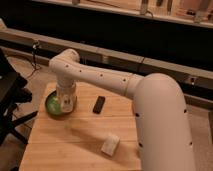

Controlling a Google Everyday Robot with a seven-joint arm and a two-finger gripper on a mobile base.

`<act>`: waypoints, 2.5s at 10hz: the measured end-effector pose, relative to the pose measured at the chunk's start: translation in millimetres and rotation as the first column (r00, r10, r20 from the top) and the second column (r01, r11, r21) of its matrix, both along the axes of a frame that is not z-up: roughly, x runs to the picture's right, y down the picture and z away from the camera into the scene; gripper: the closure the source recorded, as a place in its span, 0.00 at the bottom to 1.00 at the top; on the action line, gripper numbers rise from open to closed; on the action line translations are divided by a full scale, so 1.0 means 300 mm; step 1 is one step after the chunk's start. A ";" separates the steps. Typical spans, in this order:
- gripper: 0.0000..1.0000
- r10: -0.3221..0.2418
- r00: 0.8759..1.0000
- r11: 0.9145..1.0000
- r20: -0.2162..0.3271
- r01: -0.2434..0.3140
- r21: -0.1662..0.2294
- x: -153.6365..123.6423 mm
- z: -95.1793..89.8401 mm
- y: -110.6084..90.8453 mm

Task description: Place the bottle in the ceramic bowl

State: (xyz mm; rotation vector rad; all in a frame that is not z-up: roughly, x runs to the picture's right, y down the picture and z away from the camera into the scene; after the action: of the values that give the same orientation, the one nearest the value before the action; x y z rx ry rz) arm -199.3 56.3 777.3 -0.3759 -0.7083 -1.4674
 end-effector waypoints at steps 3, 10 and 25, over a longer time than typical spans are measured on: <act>0.99 -0.001 1.000 1.000 0.004 0.001 0.001 -0.008 0.017 0.000; 0.99 0.001 1.000 1.000 0.010 -0.001 0.001 -0.013 0.035 -0.003; 0.99 0.013 1.000 1.000 0.015 -0.013 -0.010 -0.022 0.073 -0.009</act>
State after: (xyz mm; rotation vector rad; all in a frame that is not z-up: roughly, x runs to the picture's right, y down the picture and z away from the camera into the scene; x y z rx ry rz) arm -205.8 53.7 799.2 -0.3677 -0.7285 -1.4565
